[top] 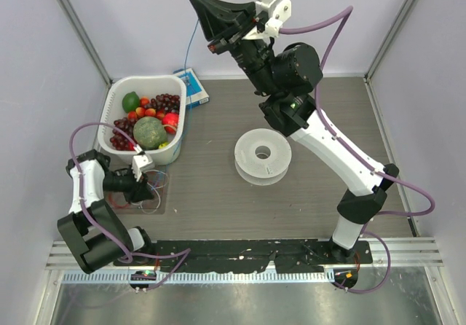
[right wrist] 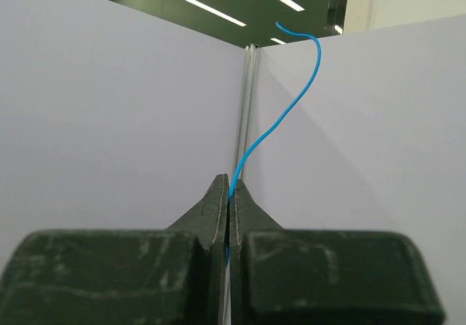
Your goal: Wrap the cables
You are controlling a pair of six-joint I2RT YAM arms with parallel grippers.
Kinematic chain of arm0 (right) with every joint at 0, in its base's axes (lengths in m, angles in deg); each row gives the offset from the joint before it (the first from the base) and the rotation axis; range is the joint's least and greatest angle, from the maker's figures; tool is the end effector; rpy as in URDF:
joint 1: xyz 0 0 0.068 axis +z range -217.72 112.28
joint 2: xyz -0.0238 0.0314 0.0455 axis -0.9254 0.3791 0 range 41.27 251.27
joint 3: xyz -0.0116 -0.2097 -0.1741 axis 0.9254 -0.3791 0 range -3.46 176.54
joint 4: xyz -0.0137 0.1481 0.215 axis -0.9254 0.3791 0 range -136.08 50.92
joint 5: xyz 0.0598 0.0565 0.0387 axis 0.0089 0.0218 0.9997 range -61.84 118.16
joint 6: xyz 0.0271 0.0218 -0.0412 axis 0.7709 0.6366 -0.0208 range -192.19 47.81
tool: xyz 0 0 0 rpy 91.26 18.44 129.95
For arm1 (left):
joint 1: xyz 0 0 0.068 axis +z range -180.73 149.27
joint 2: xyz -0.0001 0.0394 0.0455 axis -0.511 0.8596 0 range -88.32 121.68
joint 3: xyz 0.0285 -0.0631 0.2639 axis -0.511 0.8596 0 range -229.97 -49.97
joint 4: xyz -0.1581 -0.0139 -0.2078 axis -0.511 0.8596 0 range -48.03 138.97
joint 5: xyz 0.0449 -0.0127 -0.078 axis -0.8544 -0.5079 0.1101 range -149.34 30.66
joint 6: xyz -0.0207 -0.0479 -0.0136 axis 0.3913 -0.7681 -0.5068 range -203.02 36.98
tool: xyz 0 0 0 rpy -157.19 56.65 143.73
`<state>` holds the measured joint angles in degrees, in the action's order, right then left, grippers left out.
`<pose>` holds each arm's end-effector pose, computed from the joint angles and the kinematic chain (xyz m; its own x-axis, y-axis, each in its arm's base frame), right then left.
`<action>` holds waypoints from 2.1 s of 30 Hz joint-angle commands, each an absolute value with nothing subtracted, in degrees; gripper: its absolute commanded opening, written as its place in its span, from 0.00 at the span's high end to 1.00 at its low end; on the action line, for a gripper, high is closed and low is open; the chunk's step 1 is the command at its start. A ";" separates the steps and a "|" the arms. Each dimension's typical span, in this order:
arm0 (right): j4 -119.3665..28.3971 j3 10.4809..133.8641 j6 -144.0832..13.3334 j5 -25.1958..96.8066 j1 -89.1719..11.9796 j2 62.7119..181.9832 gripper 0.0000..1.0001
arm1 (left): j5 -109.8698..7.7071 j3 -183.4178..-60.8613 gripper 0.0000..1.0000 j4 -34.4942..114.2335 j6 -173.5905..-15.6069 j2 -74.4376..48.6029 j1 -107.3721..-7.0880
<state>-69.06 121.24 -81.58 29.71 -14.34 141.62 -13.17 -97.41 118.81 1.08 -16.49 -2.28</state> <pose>0.2021 0.2737 0.6094 0.5653 0.4873 -0.6655 -0.7308 0.6701 -0.1301 0.1585 0.0568 0.2210 -0.5397 0.4910 -0.6839 0.8112 0.5206 -0.2664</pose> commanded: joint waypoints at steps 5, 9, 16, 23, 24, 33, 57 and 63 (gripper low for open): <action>-71.04 116.44 -83.70 29.22 -14.55 137.69 0.99 | -8.98 -113.57 1.00 132.49 -8.21 -16.34 -2.61; -70.78 110.90 -83.88 30.10 -14.55 134.79 0.99 | -11.17 -122.20 1.00 134.87 -13.31 -17.48 -2.52; -70.43 106.06 -83.44 30.01 -14.55 132.76 0.99 | -21.36 -131.87 1.00 137.25 -15.95 -19.94 -2.25; -70.25 102.45 -82.65 29.66 -14.72 131.00 0.99 | -28.14 -130.76 1.00 137.25 -10.69 -25.64 -5.85; -70.25 102.19 -82.56 29.66 -14.72 130.92 0.99 | -27.62 -129.70 1.00 137.25 -9.99 -26.88 -6.03; -68.76 98.50 -83.88 30.01 -14.99 128.28 0.99 | -6.98 -142.32 1.00 137.16 -22.36 -23.29 -6.30; -68.41 93.22 -84.23 29.48 -16.04 124.41 0.99 | -23.88 -126.63 1.00 133.52 -26.33 -20.93 -11.31; -68.05 93.31 -83.88 28.34 -16.74 124.32 0.99 | 2.32 -150.25 1.00 134.20 -33.43 -23.79 -11.39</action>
